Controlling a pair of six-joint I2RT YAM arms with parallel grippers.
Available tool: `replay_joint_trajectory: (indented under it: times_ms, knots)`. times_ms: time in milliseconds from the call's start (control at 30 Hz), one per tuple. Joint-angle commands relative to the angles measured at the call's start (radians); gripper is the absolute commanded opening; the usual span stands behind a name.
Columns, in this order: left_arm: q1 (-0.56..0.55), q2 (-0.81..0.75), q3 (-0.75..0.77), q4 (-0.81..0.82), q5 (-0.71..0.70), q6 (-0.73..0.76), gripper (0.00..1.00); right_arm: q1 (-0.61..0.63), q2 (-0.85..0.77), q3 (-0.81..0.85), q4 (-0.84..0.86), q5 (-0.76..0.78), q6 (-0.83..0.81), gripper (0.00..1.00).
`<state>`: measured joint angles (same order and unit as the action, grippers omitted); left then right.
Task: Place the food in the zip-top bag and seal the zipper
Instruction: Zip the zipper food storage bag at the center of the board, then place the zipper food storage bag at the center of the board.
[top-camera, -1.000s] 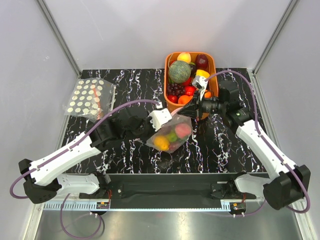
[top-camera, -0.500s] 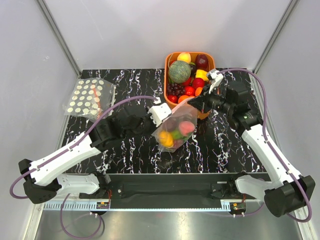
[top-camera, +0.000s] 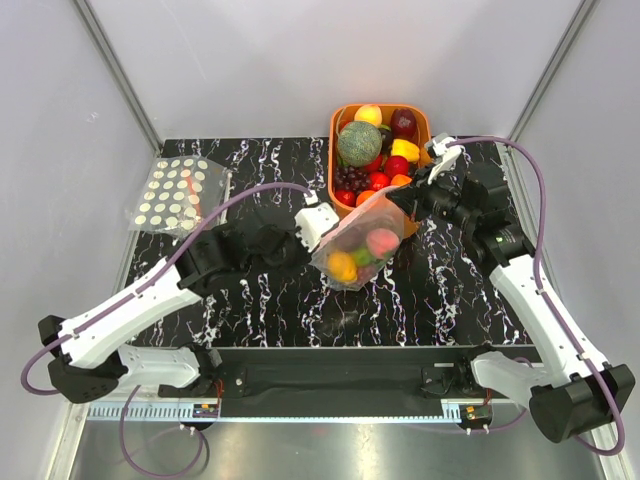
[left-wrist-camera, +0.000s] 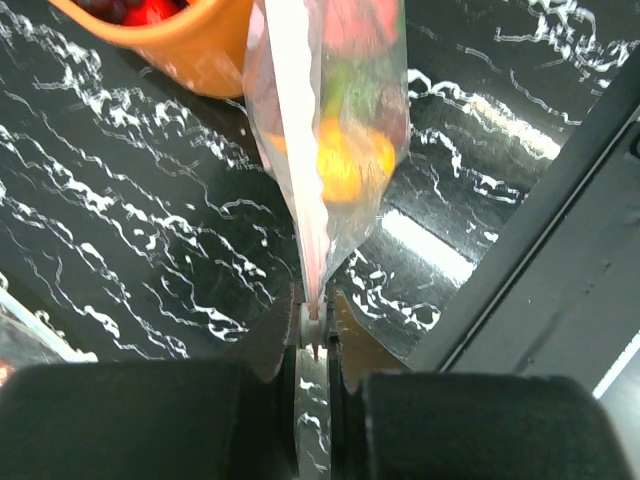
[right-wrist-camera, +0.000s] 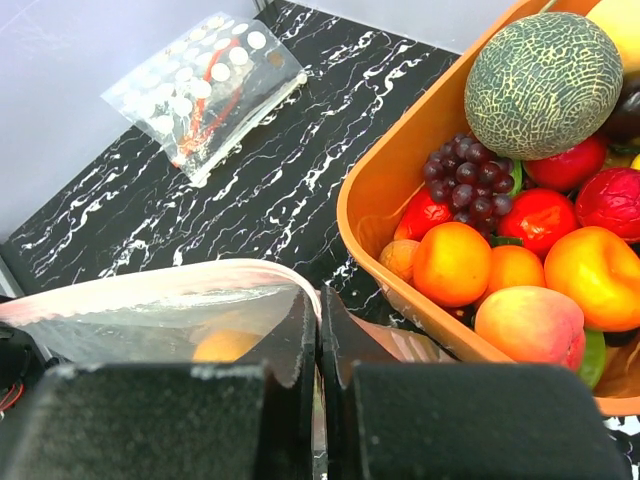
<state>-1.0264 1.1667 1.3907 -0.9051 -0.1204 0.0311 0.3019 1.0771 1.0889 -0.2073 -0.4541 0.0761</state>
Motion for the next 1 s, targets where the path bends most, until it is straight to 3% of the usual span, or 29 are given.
replay_joint_trajectory:
  times_ms: [0, 367, 467, 500, 567, 600, 667, 733, 933, 967]
  knots:
    - [-0.001, -0.012, 0.027, -0.223, 0.015, -0.028, 0.01, -0.063, -0.008, 0.04, 0.121, 0.149, -0.067, 0.0]
    - [0.048, 0.039, 0.099, -0.163, -0.281, -0.066, 0.06, -0.064, 0.07, 0.045, 0.24, -0.054, 0.065, 0.0]
    - [0.072, 0.042, 0.102, -0.106, -0.321, -0.068, 0.37, -0.064, 0.069, 0.061, 0.218, 0.03, 0.079, 0.03]
    - [0.078, 0.039, 0.1, -0.086, -0.332, -0.065, 0.58, -0.064, 0.063, 0.068, 0.18, 0.069, 0.088, 0.01]
    - [0.12, 0.03, 0.084, -0.042, -0.357, -0.06, 0.77, -0.063, 0.052, 0.081, 0.142, 0.229, 0.135, 0.0]
    - [0.136, 0.03, 0.082, -0.002, -0.366, -0.072, 0.97, -0.064, 0.053, 0.088, 0.099, 0.271, 0.16, 0.0]
    - [0.186, 0.034, 0.093, 0.027, -0.371, -0.091, 0.99, -0.064, 0.076, 0.123, 0.048, 0.319, 0.215, 0.25]
    - [0.209, 0.036, 0.103, 0.034, -0.374, -0.105, 0.99, -0.064, 0.144, 0.161, -0.047, 0.315, 0.221, 0.66]
    - [0.21, -0.048, 0.074, 0.077, -0.257, -0.14, 0.99, -0.064, 0.127, 0.209, -0.138, 0.387, 0.215, 0.99]
    - [0.21, -0.073, 0.07, 0.074, -0.245, -0.149, 0.99, -0.064, 0.109, 0.215, -0.142, 0.399, 0.211, 1.0]
